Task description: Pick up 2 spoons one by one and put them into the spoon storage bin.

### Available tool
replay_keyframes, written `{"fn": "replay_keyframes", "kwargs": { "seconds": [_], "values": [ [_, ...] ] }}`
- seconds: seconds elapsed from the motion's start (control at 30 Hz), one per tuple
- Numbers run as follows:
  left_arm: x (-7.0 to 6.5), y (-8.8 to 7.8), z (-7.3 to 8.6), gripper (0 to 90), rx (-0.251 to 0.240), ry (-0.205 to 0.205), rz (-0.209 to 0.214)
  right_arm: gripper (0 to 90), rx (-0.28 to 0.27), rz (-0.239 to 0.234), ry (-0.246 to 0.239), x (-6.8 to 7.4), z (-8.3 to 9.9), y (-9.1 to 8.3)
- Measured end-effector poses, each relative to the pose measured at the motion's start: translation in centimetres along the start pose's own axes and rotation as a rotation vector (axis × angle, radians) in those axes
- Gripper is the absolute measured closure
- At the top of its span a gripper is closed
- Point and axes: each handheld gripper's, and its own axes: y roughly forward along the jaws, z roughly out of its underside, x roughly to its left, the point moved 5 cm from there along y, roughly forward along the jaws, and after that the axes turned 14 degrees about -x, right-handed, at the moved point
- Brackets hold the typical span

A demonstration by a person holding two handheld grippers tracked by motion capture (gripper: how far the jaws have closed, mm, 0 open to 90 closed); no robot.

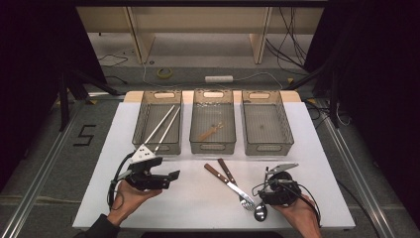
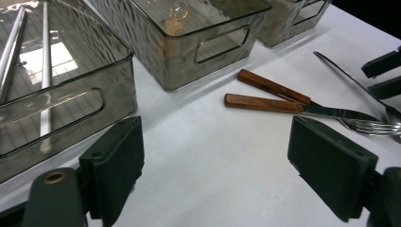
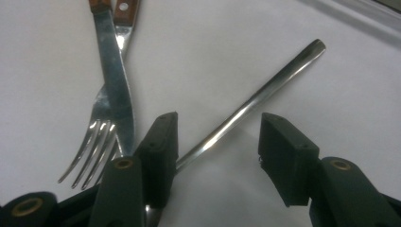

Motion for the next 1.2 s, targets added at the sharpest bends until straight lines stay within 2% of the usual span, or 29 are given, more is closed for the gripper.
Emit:
{"fn": "replay_keyframes", "kwargs": {
  "seconds": [0.2, 0.33, 0.47, 0.77, 0.97, 1.2],
  "values": [
    [0.4, -0.5, 0.2, 18.9, -0.001, -0.010, -0.015, 51.5, 0.033, -0.015, 0.009, 0.0, -0.1, 0.4],
    [0.2, -0.5, 0.3, 19.0, 0.004, 0.017, -0.025, 52.9, 0.063, -0.022, 0.009, 0.1, -0.1, 0.7],
    [-0.1, -0.5, 0.4, 19.0, 0.007, 0.022, -0.019, 55.1, 0.089, -0.029, 0.001, 0.1, 0.0, 1.0],
    [-0.3, -0.3, 0.5, 19.1, 0.014, 0.033, -0.017, 60.2, 0.094, -0.029, -0.024, 0.2, -0.1, 1.1],
    [-0.5, -0.3, 0.6, 19.1, 0.025, 0.043, -0.009, 60.2, 0.120, -0.023, -0.041, 0.3, -0.2, 1.2],
    [-0.8, -0.2, 0.7, 19.1, 0.031, 0.057, -0.003, 55.3, 0.140, -0.013, -0.022, 0.1, -0.2, 1.4]
  ]
}}
